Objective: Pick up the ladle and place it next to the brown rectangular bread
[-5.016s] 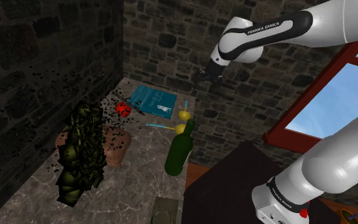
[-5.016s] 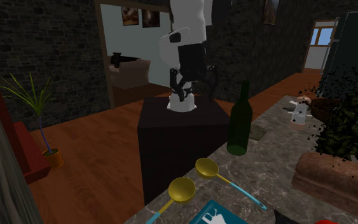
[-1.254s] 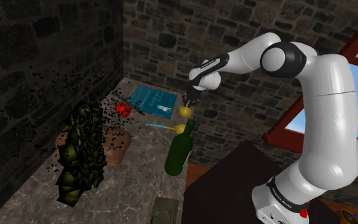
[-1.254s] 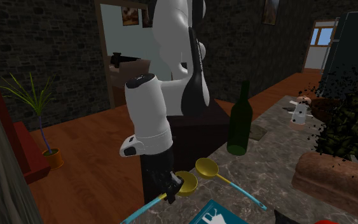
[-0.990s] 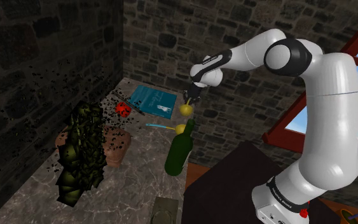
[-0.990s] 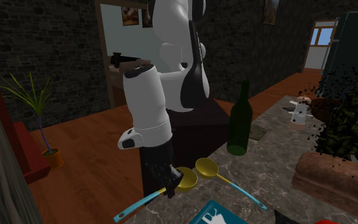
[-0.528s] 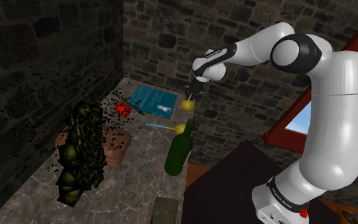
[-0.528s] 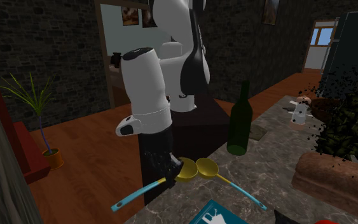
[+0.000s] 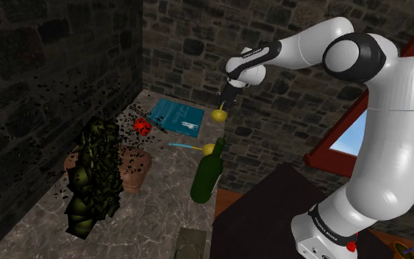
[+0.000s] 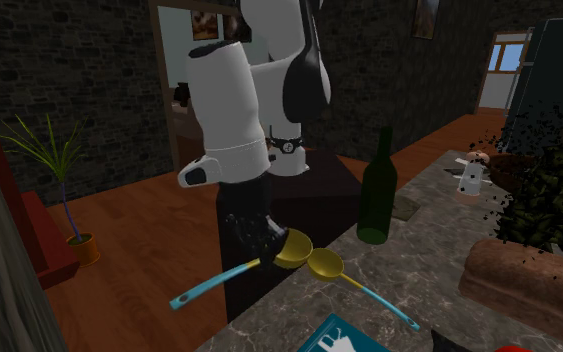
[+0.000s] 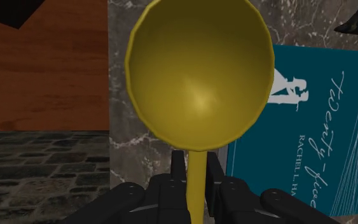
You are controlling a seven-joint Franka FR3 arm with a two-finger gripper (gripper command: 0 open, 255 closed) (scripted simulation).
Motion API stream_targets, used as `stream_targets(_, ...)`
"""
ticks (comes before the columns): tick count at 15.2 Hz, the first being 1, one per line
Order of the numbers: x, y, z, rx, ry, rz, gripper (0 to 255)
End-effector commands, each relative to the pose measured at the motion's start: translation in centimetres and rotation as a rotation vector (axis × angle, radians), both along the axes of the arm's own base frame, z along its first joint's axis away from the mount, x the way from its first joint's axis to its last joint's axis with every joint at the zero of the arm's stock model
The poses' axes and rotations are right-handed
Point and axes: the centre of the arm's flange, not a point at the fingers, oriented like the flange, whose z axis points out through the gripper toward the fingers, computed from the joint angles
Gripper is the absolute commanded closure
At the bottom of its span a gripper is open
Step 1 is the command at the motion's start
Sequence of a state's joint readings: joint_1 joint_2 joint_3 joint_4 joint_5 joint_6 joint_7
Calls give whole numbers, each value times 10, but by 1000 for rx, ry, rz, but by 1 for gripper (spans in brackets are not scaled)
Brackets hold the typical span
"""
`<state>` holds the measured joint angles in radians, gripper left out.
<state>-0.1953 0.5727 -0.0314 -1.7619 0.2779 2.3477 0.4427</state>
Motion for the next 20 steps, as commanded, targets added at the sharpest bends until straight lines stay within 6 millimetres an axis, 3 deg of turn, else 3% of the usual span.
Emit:
stream_targets(1, 0, 1, 11, 0, 0, 0, 255)
stream_targets(6, 0, 1, 36, 0, 0, 0, 255)
stream_targets(20, 9, 185, 36, 0, 0, 0, 255)
